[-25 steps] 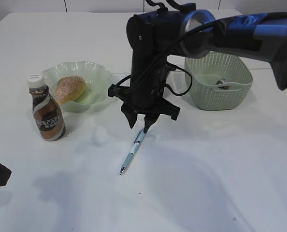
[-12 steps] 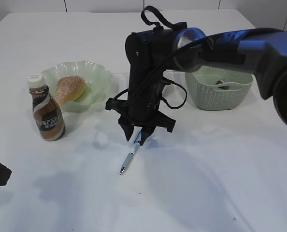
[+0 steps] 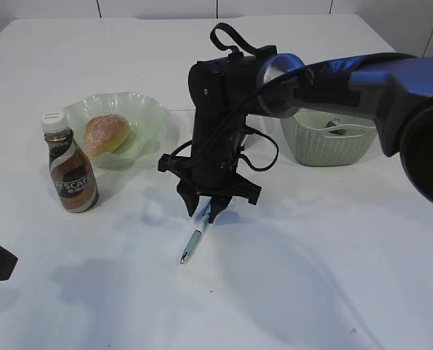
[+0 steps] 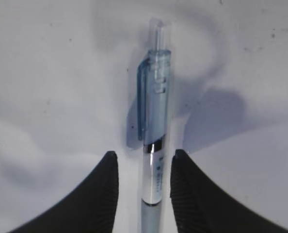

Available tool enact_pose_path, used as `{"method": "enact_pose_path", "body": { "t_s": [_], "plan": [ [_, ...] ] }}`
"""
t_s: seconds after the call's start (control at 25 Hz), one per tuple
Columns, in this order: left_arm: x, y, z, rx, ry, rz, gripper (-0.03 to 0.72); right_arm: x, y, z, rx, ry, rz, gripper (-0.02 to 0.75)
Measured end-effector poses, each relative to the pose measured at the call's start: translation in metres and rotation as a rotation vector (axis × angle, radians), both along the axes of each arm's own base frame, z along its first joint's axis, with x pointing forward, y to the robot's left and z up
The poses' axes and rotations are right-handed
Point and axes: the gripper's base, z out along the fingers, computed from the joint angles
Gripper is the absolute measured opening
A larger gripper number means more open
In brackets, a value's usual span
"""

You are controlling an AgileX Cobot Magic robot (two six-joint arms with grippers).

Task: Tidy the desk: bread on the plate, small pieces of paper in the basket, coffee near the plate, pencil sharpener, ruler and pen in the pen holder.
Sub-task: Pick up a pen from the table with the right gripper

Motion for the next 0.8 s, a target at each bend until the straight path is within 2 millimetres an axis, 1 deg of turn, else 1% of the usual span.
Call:
{"method": "enact_pose_path", "body": {
  "t_s": [0.24,0.4,0.8],
  "plan": [
    [0.0000,0.0000,0.0000,-0.001,0.000,0.000,0.401,0.0010,0.0003,-0.0007,0.002,-0.010,0.002,0.300],
    [0.0000,0.0000,0.0000,-0.001,0.000,0.000,0.401,0.0012,0.0003,-0.0069,-0.006,0.000,0.010,0.300],
    [0.0000,0.0000,0.0000,-0.001,0.000,0.000,0.401,0.0013,0.0004,-0.0079,-0.007,-0.003,0.025,0.300]
  ]
}}
